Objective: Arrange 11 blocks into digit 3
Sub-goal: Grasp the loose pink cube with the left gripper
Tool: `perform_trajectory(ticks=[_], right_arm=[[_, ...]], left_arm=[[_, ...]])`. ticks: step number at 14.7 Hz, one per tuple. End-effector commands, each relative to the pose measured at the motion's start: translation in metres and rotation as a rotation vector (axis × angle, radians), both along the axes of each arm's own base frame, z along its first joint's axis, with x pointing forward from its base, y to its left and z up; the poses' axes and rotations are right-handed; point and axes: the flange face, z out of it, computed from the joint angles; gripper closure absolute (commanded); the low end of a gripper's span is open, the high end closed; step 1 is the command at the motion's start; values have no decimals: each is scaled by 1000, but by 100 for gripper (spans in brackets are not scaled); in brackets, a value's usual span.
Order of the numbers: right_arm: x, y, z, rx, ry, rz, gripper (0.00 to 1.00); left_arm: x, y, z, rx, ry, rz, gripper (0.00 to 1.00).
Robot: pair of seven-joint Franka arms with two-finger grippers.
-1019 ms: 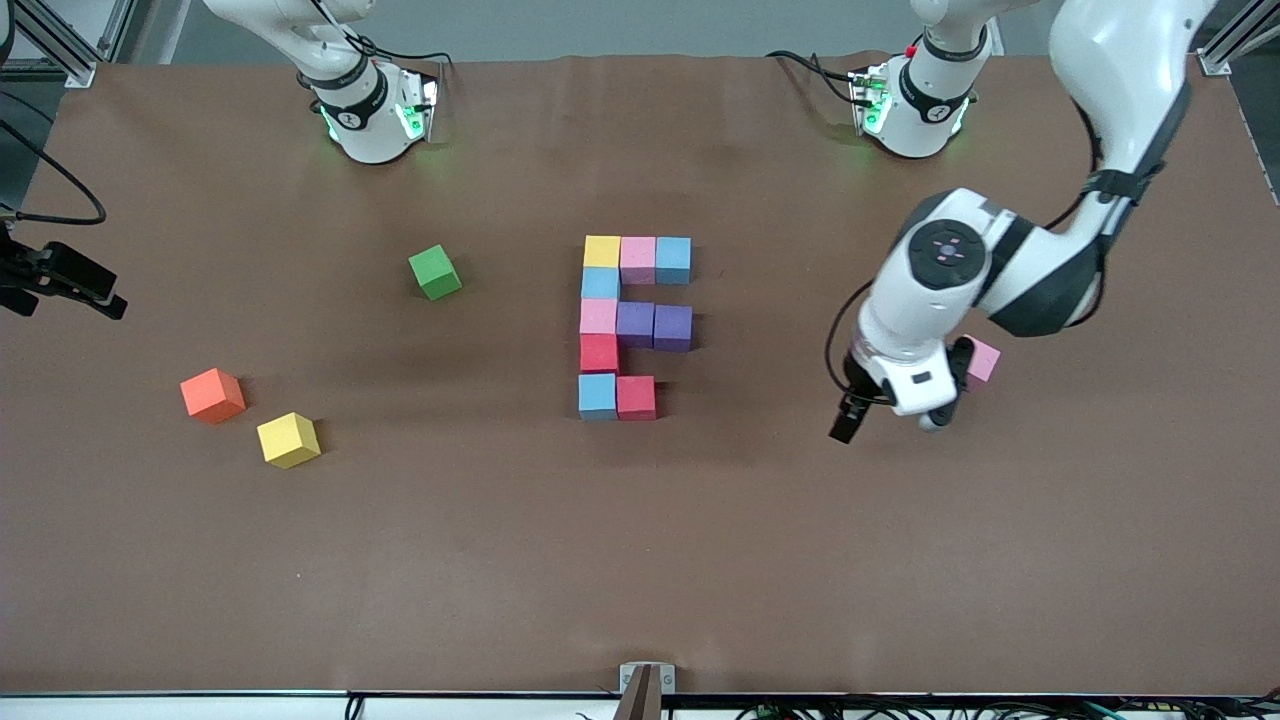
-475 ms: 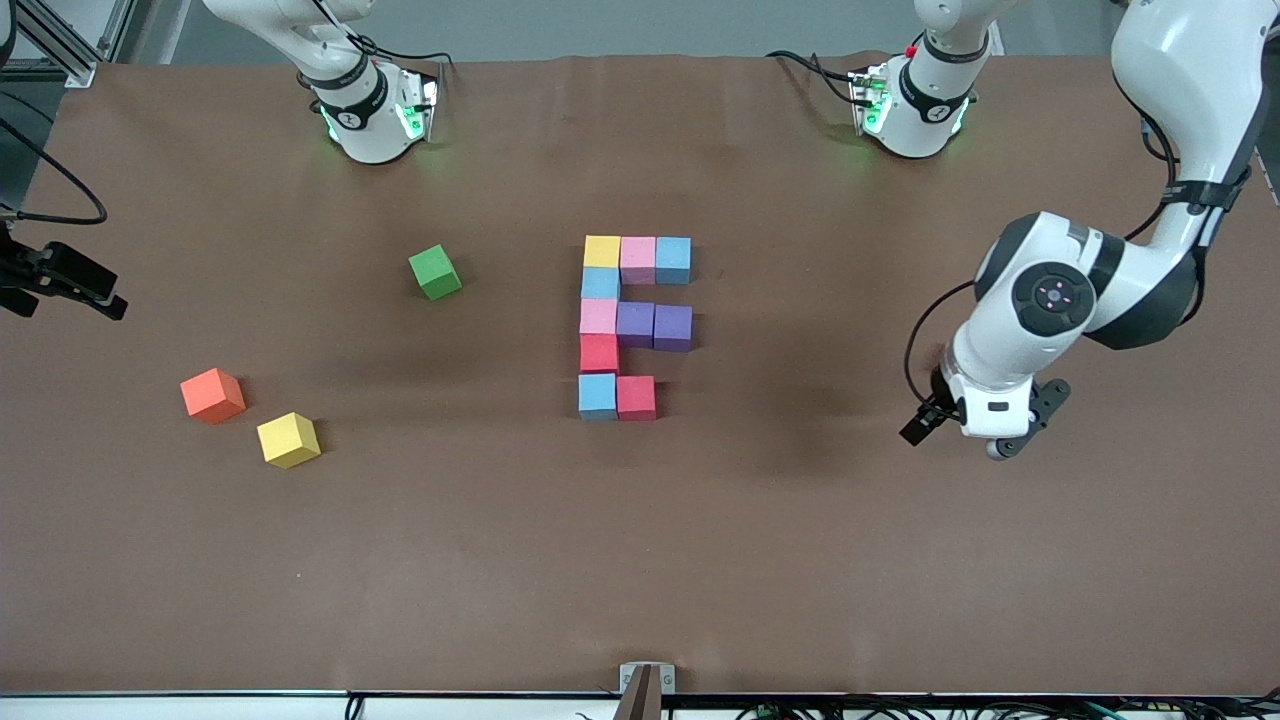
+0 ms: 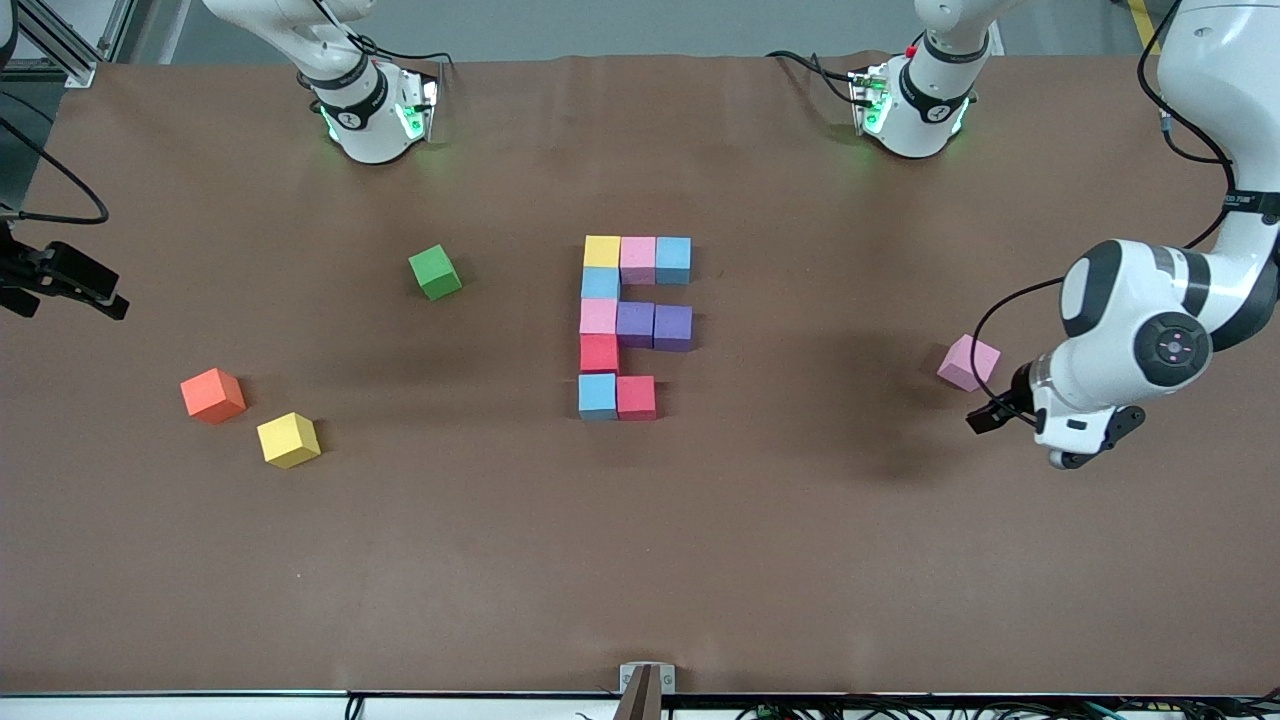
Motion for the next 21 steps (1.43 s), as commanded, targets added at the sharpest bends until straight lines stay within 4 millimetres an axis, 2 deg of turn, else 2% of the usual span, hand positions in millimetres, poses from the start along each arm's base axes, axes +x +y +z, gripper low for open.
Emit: perform_trajectory(ticks=[1, 4, 9, 13, 17, 18, 21], right_arm=[[-6, 3, 3, -17, 0, 12, 0], [-6, 4, 3, -15, 3, 13, 0], [-6, 5, 3, -13, 3, 13, 0], [-6, 4, 3, -12, 2, 12, 0], [-6, 3, 4, -8, 0, 7, 0], [-6, 2, 4, -9, 0, 6, 0], [-6, 2, 4, -8, -2, 6, 0]], left_arm=[[-24, -1, 5, -4, 19, 65, 0], [-44, 22, -17, 15, 17, 131, 0], [-64, 15, -27, 30, 45, 268, 0], [-80, 25, -47, 36, 15, 298, 0], [-89, 22, -64, 30, -4, 305, 0], [-90, 23, -70, 30, 4, 308, 6], [-88, 18, -79, 23, 2, 300, 42]])
